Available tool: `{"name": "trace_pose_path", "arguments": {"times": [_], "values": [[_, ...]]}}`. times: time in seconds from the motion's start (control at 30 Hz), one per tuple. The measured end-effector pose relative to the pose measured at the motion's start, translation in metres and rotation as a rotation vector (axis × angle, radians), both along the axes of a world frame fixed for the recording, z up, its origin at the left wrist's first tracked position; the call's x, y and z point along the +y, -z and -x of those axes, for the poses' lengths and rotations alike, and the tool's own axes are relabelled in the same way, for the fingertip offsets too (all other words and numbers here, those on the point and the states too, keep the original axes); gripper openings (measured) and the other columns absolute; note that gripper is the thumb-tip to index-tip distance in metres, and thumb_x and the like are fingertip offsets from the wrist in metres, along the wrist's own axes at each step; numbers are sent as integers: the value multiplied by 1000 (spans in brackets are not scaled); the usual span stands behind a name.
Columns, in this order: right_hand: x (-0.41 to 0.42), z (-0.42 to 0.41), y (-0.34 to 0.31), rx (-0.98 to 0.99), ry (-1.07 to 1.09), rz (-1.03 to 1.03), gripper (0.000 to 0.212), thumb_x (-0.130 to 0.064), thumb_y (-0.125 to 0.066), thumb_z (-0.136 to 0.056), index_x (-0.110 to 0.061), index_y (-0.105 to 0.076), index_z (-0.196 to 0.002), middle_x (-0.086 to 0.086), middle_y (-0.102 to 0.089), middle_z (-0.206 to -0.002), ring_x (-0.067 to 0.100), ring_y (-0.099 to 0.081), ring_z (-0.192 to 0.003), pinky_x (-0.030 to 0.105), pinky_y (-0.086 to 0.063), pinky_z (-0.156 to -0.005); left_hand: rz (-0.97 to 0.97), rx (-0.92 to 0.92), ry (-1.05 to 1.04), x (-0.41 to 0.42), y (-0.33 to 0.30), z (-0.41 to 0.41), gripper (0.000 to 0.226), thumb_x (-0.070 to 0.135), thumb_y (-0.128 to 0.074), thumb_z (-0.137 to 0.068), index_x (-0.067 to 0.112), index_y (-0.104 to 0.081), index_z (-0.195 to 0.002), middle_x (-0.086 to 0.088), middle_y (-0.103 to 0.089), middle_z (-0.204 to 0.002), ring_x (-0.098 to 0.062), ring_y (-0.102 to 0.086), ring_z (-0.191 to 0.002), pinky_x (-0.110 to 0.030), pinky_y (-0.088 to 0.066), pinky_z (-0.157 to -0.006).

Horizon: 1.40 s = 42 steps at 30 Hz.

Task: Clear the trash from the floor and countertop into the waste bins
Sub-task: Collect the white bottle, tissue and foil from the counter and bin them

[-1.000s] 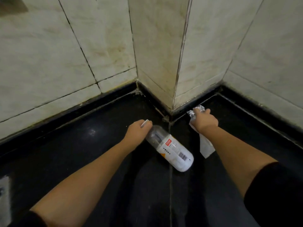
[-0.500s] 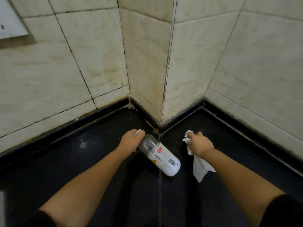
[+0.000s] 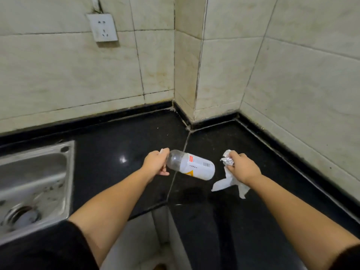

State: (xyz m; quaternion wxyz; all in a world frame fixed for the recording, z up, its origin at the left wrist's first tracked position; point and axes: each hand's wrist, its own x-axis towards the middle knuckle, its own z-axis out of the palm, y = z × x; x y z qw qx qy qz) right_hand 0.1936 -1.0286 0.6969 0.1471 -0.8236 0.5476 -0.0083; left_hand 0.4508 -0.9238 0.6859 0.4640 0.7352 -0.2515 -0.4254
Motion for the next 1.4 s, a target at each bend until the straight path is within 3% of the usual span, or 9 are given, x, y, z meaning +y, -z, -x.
{"name": "trace_pose_path", "arguments": {"times": [0.13,0.3,0.4,0.67,0.77,0.9,1.1,1.27,1.4], "values": [[63,-8,-2,-31,-140,7,28,-32,-52,-94,-19,-45,-118,13,-52,-114,28,-56,-78,35,-46,-69,-1,86,-136,99,2,11,31,37,-52,-88,7,-54,-85,-10,-51,-61,-19,-55,-48,-40,-62,-66],[133,-70,-12,-36,-349,4,30,-31,-51,-94,-15,-46,-119,15,-52,-115,38,-62,-93,41,-50,-80,39,57,-349,230,-8,-15,33,37,-55,-86,5,-52,-94,-12,-56,-71,-24,-64,-56,-40,-62,-69],[188,-122,-17,-43,-516,2,30,-32,-52,-93,-16,-46,-118,15,-52,-115,39,-62,-93,40,-50,-80,23,-15,-520,318,-13,-35,32,34,-58,-86,5,-51,-96,-11,-58,-74,-22,-63,-57,-30,-60,-58],[404,-236,-16,-15,-999,-18,28,-31,-52,-92,-16,-48,-116,16,-57,-116,37,-59,-102,38,-47,-83,39,-26,-993,596,-9,-30,25,27,-56,-88,6,-46,-93,-11,-48,-62,-18,-51,-43,-22,-51,-40],[510,-248,-4,22,-1165,-44,29,-34,-51,-93,-16,-49,-115,15,-58,-113,37,-59,-103,36,-46,-82,4,-11,-1156,705,5,3,43,31,-59,-86,-4,-49,-109,-15,-54,-68,-18,-53,-43,-22,-52,-39],[658,-238,19,95,-1354,-76,32,-32,-49,-95,-13,-48,-120,20,-58,-118,37,-56,-110,36,-45,-86,-33,50,-1364,838,19,66,40,33,-57,-89,3,-46,-112,-13,-54,-74,-19,-51,-50,-23,-50,-42],[863,-199,44,189,-1688,-97,31,-30,-51,-93,-13,-48,-120,23,-57,-117,37,-57,-109,38,-46,-86,-149,81,-1574,1010,38,174,30,34,-53,-90,9,-43,-103,-9,-55,-74,-18,-55,-54,-24,-55,-44],[993,-162,76,357,-1955,-96,33,-33,-50,-94,-14,-46,-121,22,-55,-118,38,-58,-105,38,-46,-87,-147,196,-1795,1096,56,272,26,31,-56,-89,13,-39,-82,-10,-51,-68,-18,-53,-51,-22,-52,-42],[1073,-134,100,494,-2111,-62,33,-31,-47,-95,-17,-45,-124,18,-52,-124,38,-57,-109,39,-46,-93,-190,281,-1991,1142,91,349,36,42,-59,-63,11,-46,-75,-12,-55,-62,-26,-58,-57,-45,-59,-69]]}}
